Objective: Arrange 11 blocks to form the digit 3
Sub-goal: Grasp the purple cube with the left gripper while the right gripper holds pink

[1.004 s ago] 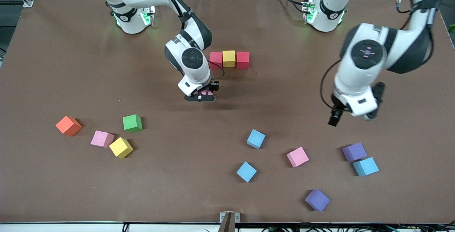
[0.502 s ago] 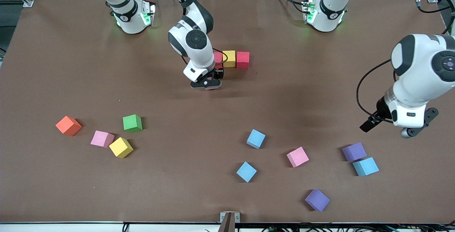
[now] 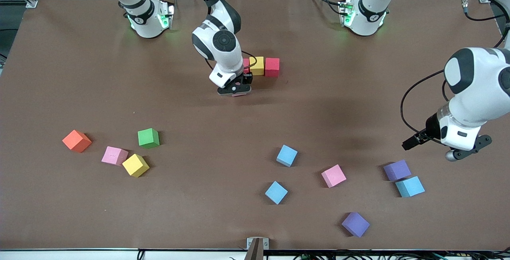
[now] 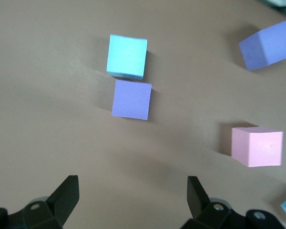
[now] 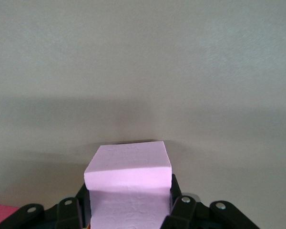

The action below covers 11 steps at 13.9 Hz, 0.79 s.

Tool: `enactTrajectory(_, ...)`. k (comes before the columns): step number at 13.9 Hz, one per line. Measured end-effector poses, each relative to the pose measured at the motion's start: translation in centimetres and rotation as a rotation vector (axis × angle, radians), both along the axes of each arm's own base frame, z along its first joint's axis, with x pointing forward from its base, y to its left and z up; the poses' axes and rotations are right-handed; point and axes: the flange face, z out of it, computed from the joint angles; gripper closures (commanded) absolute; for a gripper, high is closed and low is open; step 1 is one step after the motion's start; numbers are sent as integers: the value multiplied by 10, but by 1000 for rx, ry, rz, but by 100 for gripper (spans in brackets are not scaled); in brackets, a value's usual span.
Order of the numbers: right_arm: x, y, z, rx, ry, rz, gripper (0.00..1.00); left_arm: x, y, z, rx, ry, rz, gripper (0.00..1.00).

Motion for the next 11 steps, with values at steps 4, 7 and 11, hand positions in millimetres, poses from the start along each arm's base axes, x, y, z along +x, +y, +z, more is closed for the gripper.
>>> enactTrajectory(4, -8, 6, -8, 1, 5, 12, 66, 15, 26, -88, 19, 20, 1, 0)
enactTrajectory(7, -9, 5, -13, -6, 12, 11, 66, 26, 39, -138, 35, 12, 10, 0)
enactTrajectory(11, -9, 4, -14, 0, 22, -5, 66, 40, 28, -154, 35, -5, -4, 0)
